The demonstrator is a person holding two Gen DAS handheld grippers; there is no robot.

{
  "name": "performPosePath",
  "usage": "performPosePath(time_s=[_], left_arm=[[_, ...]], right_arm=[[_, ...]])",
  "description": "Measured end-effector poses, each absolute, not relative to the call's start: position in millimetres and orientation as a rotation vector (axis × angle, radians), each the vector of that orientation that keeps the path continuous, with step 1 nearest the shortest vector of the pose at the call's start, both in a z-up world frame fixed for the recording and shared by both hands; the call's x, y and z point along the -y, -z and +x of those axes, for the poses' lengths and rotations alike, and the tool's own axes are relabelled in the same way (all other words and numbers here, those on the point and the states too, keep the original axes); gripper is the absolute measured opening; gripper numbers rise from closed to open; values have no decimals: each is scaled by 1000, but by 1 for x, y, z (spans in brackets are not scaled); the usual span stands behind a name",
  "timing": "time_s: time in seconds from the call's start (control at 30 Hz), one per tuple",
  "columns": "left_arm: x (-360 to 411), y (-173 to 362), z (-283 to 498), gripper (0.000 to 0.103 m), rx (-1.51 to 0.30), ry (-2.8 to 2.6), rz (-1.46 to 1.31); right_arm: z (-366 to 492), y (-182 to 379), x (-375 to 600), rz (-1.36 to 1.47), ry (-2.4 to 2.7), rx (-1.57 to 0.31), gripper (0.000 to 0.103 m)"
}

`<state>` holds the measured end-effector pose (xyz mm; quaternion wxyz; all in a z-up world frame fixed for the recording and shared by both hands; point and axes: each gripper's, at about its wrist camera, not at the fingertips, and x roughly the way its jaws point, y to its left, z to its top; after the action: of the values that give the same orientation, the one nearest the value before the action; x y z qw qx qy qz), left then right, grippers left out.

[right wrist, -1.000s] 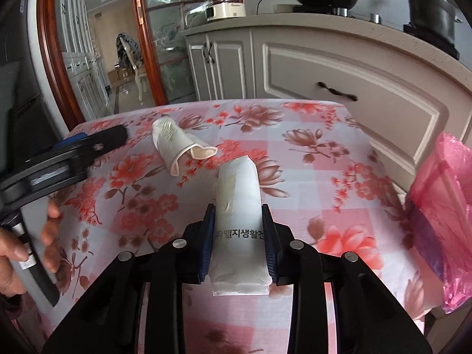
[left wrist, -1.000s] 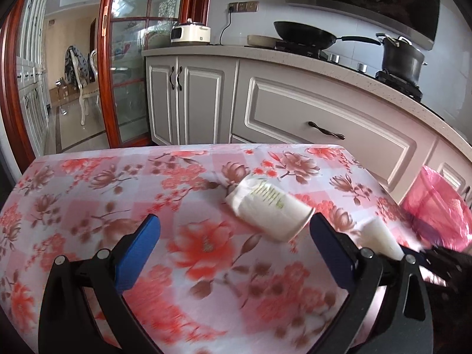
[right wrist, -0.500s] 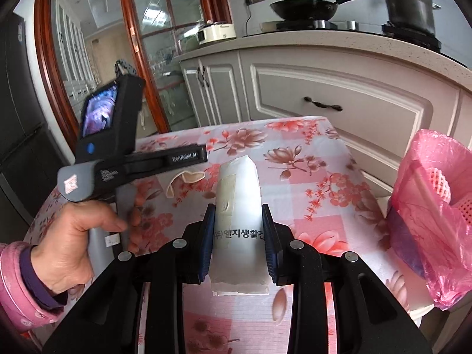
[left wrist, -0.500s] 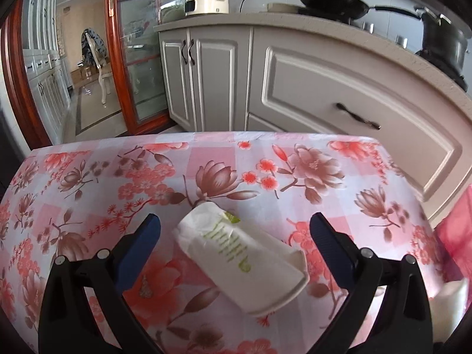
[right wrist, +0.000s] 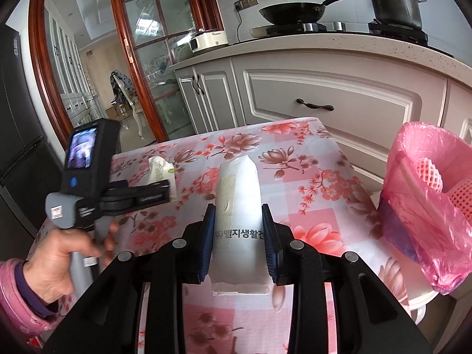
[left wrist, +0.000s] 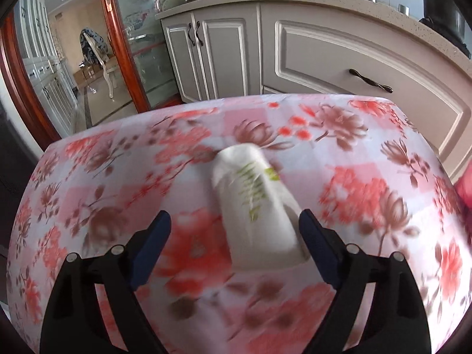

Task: Collect trash
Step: 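Grasp a white printed tissue pack with the right tool while the left tool grasps a white tissue roll, then carry the tissue pack and tissue roll over the pink bin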

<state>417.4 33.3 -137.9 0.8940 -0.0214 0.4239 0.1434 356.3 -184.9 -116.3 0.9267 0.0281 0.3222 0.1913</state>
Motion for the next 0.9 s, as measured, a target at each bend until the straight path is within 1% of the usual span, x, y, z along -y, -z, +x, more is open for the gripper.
performPosePath(time_s=[0.2,0.4,0.43,0.47,0.5,0.53,0.57,0.73,0.9], left_arm=[[-58,138,412,86,-863,-266,-117],[-41,138,423,86,-850,-189,-103],[-38,139,425,84,-852,-184,-96],[-36,141,427,74,-854,-178,-94],[-34,142,428,68,-862,-166,-94],[-33,143,428,59,-868,-160,-96],[-33,144,427,56,-872,-154,-100],[-30,140,414,51,-838,-109,-76],[-28,128,385,51,-791,-51,-78]], right_arm=[[355,121,165,38,-419,-679,30],[357,122,156,23,-420,-686,30],[357,122,156,22,-419,-688,30],[357,122,155,22,-417,-688,30],[358,122,155,20,-416,-690,30],[358,122,155,18,-415,-691,30],[358,122,155,16,-414,-691,30],[356,122,152,9,-410,-687,30],[344,123,145,-6,-394,-682,30]])
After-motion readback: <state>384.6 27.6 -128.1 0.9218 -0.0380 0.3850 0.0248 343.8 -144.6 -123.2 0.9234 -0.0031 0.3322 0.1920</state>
